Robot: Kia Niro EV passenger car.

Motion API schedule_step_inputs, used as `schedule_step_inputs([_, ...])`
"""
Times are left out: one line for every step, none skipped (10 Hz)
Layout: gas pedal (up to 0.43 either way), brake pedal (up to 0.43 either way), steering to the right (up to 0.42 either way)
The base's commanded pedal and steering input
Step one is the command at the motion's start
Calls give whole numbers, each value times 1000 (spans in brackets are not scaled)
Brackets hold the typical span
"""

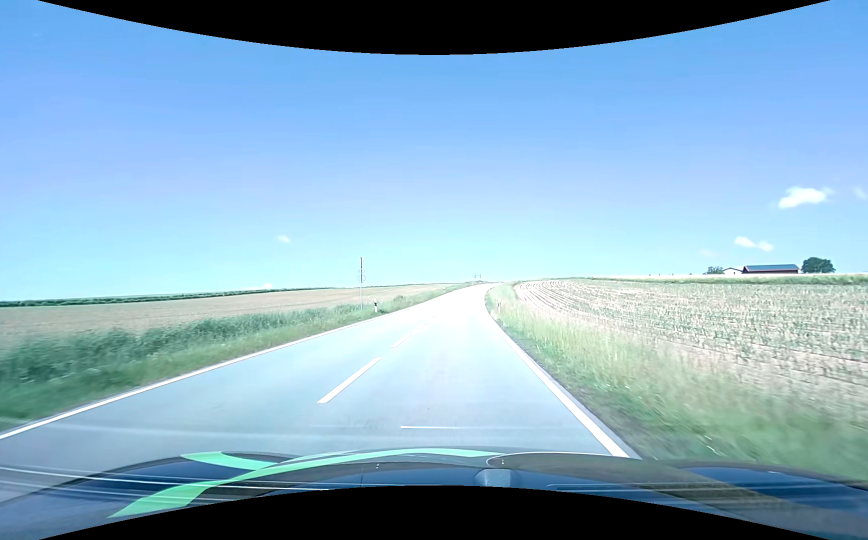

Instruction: Follow the waypoints while adhering to traffic rules and regulations

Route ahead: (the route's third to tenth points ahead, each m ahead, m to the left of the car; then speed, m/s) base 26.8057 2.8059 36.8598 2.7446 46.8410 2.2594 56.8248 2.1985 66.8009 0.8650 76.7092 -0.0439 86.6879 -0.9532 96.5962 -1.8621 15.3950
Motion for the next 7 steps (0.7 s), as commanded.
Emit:
schedule_step_inputs([370,0,1])
schedule_step_inputs([370,0,1])
schedule_step_inputs([370,0,1])
schedule_step_inputs([370,0,1])
schedule_step_inputs([370,0,1])
schedule_step_inputs([378,0,1])
schedule_step_inputs([378,0,1])
